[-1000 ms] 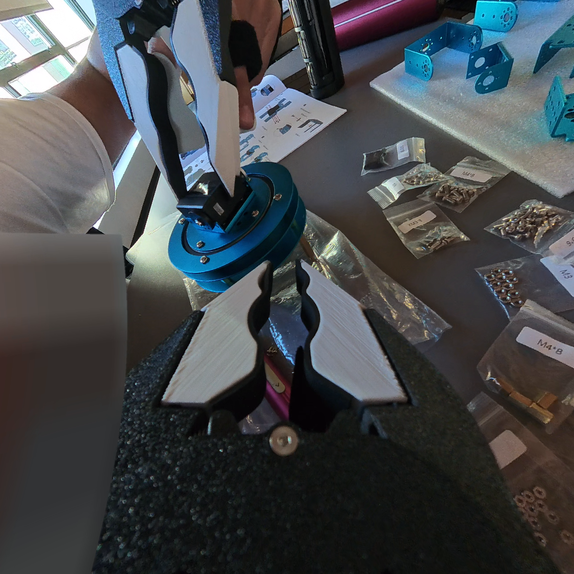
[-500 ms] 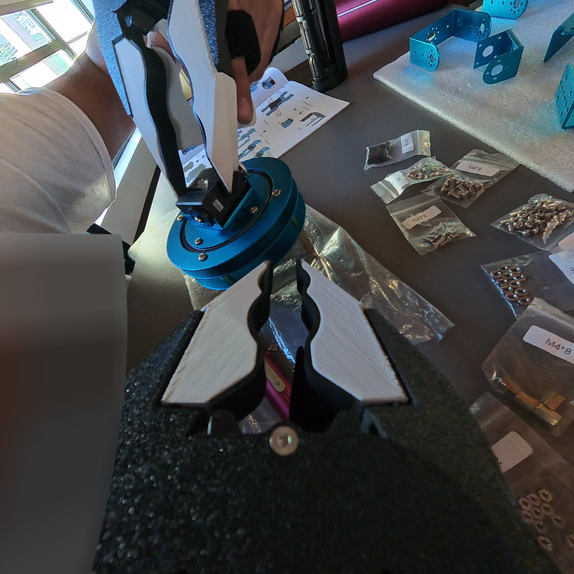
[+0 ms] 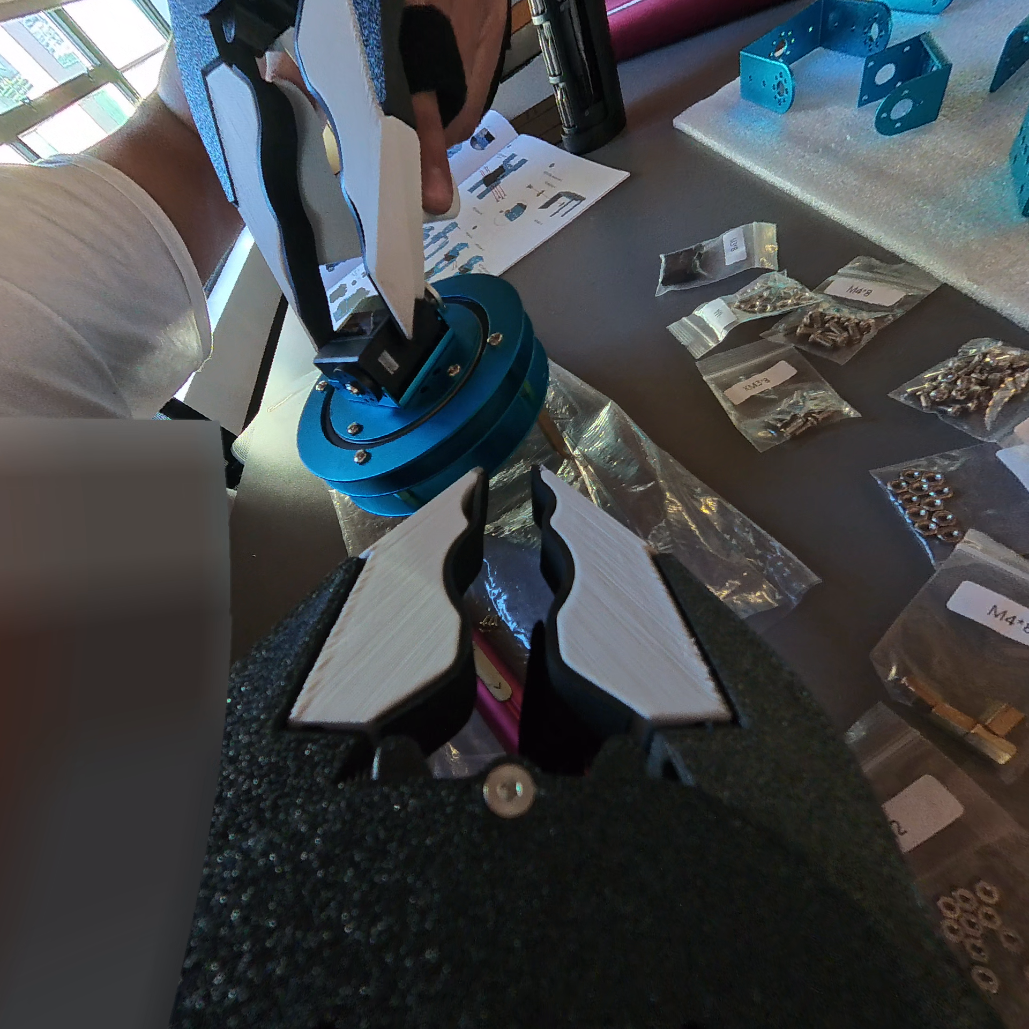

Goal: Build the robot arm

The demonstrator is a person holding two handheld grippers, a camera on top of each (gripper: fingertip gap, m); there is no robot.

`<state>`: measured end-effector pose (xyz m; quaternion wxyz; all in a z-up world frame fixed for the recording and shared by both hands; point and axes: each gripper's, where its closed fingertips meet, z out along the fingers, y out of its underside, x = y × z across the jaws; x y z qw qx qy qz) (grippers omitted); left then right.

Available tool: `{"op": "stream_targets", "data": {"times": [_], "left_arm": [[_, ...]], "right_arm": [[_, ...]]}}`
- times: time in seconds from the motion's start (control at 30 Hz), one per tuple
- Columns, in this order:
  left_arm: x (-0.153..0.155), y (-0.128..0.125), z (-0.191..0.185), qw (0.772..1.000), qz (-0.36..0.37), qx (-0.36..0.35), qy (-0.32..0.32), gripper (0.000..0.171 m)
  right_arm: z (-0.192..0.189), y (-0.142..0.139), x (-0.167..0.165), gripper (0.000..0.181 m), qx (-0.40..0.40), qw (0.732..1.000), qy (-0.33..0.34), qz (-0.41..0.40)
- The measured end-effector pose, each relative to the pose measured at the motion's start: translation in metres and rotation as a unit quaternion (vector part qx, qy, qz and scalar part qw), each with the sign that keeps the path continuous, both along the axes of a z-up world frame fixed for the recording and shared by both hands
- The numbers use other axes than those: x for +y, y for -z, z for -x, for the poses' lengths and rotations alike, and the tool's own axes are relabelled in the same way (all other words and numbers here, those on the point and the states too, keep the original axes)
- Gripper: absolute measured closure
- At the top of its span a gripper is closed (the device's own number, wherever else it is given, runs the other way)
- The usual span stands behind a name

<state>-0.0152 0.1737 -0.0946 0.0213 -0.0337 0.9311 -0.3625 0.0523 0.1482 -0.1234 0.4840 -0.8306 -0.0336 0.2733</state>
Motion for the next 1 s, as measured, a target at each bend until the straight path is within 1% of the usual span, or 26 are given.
{"op": "stream_targets", "data": {"times": [1.0], "left_arm": [[0.0024,0.0003,0.0006,1.0,-0.005,0.013,-0.016,0.125]], "right_arm": [[0.0029,0.0009,-0.0008,0.167,0.003,1.0,-0.007,0.004]]}}
